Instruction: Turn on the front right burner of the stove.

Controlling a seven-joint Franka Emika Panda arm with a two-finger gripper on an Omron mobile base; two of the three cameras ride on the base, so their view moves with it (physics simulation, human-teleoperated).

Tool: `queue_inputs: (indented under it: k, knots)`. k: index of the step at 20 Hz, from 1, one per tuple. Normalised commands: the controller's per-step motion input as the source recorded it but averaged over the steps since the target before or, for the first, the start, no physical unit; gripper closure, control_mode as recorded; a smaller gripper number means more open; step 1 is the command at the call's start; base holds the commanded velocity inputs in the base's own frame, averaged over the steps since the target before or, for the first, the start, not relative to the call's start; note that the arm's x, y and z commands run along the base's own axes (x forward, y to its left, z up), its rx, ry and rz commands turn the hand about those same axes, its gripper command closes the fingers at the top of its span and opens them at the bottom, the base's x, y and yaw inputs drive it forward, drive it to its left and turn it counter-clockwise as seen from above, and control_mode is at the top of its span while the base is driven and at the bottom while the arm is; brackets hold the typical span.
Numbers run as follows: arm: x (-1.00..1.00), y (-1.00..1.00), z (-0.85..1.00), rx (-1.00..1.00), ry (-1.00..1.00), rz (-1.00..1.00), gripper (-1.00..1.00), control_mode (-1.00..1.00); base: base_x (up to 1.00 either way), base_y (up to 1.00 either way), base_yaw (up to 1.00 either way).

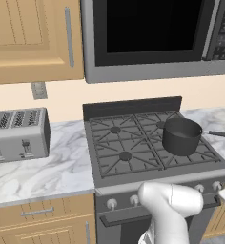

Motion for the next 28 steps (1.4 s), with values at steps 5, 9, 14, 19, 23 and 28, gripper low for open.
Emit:
queue_inputs:
  k: [5,9,14,19,23,28]
  knots:
    - [0.00,-0.03,-0.33,0.01,-0.04,0.00,-1.00,-1.00,0.00,0.00,0.00]
    - [0.00,-0.06,-0.43,0.01,-0.05,0.00,-1.00,-1.00,0.00,0.00,0.00]
    - [0.00,-0.13,-0.33,0.02,-0.05,0.00,-1.00,-1.00,0.00,0.00,0.00]
    - [0.00,-0.15,-0.26,0.03,-0.02,0.00,-1.00,-1.00,0.00,0.00,0.00]
    - [0.00,-0.08,-0.24,0.02,-0.01,0.00,-1.00,-1.00,0.00,0.00,0.00]
    - [0.02,-0.01,-0.14,0.02,-0.02,0.00,-1.00,-1.00,0.00,0.00,0.00]
